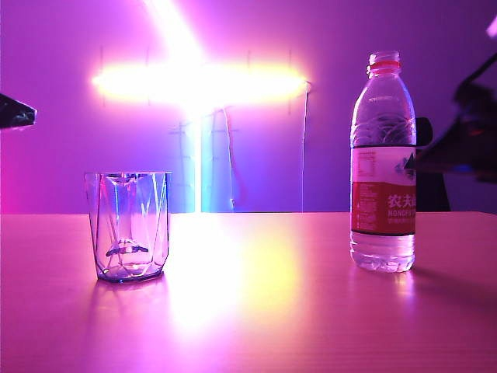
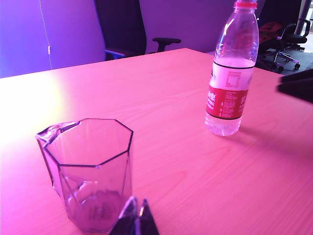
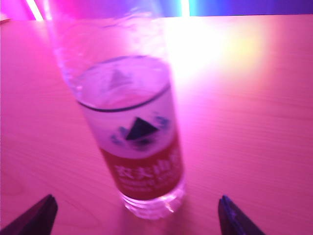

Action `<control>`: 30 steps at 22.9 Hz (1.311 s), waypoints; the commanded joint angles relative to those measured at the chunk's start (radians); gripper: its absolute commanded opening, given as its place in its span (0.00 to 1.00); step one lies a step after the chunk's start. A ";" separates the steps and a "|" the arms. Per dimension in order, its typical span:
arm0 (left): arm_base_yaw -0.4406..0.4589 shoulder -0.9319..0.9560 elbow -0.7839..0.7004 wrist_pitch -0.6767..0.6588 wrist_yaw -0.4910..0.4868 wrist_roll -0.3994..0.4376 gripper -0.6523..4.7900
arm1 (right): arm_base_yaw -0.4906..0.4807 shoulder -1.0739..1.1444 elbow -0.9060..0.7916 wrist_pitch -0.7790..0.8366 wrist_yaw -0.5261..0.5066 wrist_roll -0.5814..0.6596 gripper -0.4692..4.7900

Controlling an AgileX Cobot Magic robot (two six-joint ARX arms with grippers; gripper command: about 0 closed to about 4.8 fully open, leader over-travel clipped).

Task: Pick up the mineral water bottle on the table and pour water into the mug until it's half full.

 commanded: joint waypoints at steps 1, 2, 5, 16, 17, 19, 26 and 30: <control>0.000 0.002 0.004 0.009 0.000 -0.003 0.12 | 0.000 0.211 0.006 0.337 -0.034 -0.004 1.00; 0.000 0.002 0.004 0.010 0.000 -0.003 0.12 | 0.000 0.259 0.008 0.394 -0.040 -0.004 1.00; 0.000 0.002 0.004 0.009 0.000 -0.003 0.12 | -0.005 0.484 0.037 0.600 -0.045 -0.004 1.00; 0.000 0.002 0.004 0.009 0.000 -0.003 0.12 | -0.010 0.814 0.183 0.782 -0.061 -0.003 1.00; 0.000 0.002 0.004 0.010 0.000 -0.003 0.12 | -0.010 0.815 0.189 0.780 -0.061 -0.003 1.00; 0.000 0.002 0.004 0.010 0.000 -0.003 0.12 | -0.010 0.815 0.201 0.769 -0.060 -0.003 1.00; 0.000 0.002 0.004 0.009 0.000 -0.003 0.12 | -0.010 0.817 0.224 0.750 -0.061 -0.003 0.99; 0.000 0.002 0.004 0.009 0.000 -0.003 0.12 | -0.010 0.817 0.224 0.751 -0.061 -0.003 0.76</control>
